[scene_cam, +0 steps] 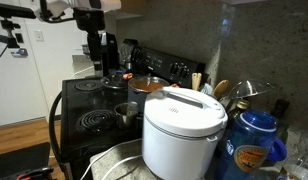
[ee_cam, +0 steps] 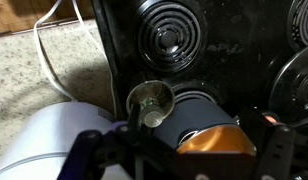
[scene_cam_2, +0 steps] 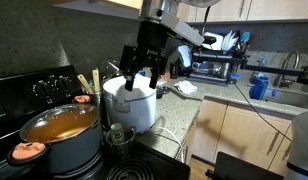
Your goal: Remove the lid from the grey pot, remove the jar from the silver object and put it in the grey pot
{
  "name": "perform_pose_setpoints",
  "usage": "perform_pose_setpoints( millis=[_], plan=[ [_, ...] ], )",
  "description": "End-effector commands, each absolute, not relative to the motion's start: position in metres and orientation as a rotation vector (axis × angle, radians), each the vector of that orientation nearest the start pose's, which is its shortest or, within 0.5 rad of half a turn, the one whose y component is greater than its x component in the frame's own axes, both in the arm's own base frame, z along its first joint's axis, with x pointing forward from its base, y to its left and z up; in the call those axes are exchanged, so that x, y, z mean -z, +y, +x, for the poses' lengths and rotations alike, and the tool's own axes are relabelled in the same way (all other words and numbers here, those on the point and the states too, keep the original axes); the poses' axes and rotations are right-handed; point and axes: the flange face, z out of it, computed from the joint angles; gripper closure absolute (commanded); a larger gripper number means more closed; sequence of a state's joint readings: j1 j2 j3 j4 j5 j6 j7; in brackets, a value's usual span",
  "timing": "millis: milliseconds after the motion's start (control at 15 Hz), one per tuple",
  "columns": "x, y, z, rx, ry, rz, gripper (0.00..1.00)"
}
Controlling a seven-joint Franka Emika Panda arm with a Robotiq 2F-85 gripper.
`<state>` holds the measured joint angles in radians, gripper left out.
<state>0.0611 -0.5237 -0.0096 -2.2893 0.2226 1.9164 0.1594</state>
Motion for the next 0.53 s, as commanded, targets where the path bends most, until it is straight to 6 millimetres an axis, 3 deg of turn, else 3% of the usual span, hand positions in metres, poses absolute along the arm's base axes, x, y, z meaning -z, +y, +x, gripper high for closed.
perform_pose_setpoints(
  millis=[0, 333, 467],
  plan=[
    [-0.564, 0.037, 0.422, 0.135, 0.112, -2.916, 0.00],
    [-0.560, 0.040, 0.466, 0.034, -0.247, -2.970, 0.00],
    [-0.555, 0.041, 0.492, -0.027, -0.397, -2.964, 0.00]
  ],
)
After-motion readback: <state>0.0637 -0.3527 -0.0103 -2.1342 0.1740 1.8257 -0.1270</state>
